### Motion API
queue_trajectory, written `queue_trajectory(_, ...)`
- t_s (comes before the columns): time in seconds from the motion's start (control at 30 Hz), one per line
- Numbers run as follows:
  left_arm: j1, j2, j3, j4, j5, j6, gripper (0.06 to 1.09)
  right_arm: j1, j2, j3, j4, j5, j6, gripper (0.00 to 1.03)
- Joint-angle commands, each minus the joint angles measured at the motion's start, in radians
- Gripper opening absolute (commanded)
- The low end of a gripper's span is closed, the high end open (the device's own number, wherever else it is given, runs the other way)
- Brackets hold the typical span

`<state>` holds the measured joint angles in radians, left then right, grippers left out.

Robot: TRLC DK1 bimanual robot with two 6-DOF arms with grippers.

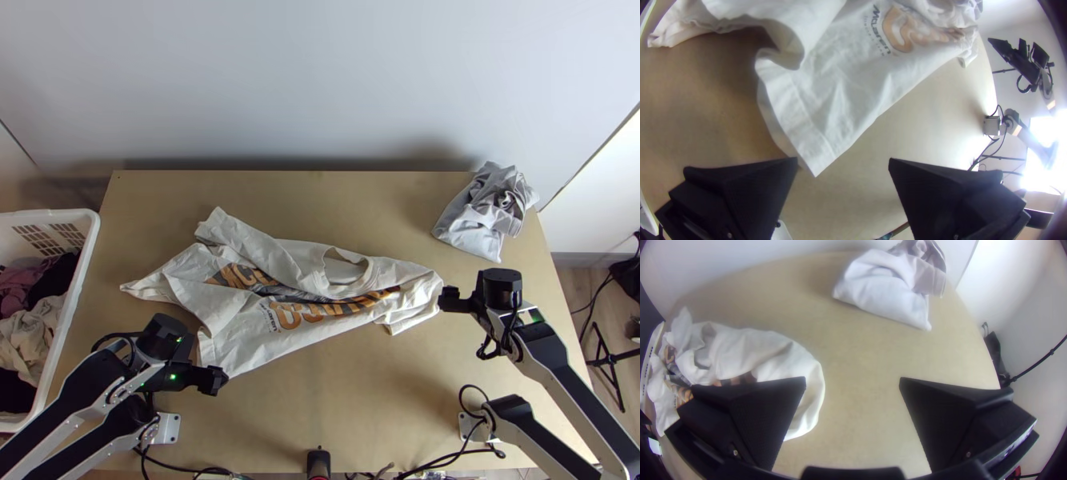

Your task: Fold the t-shirt

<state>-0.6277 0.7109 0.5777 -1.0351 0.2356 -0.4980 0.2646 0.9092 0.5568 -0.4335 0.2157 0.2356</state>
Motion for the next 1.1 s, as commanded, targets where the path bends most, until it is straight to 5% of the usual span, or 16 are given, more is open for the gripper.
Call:
queue_trajectory(0.0,0.003,0.032,-0.021,0.017,-0.027,-0.001,1.04,0.004,-0.006,0.009,-0.017,-0.001,0.001,0.98)
queue_trajectory(1.07,-0.010,0.229,-0.068,0.188,-0.025,0.027,1.04,-0.004,0.039,0.104,-0.037,0.002,-0.005,0.98)
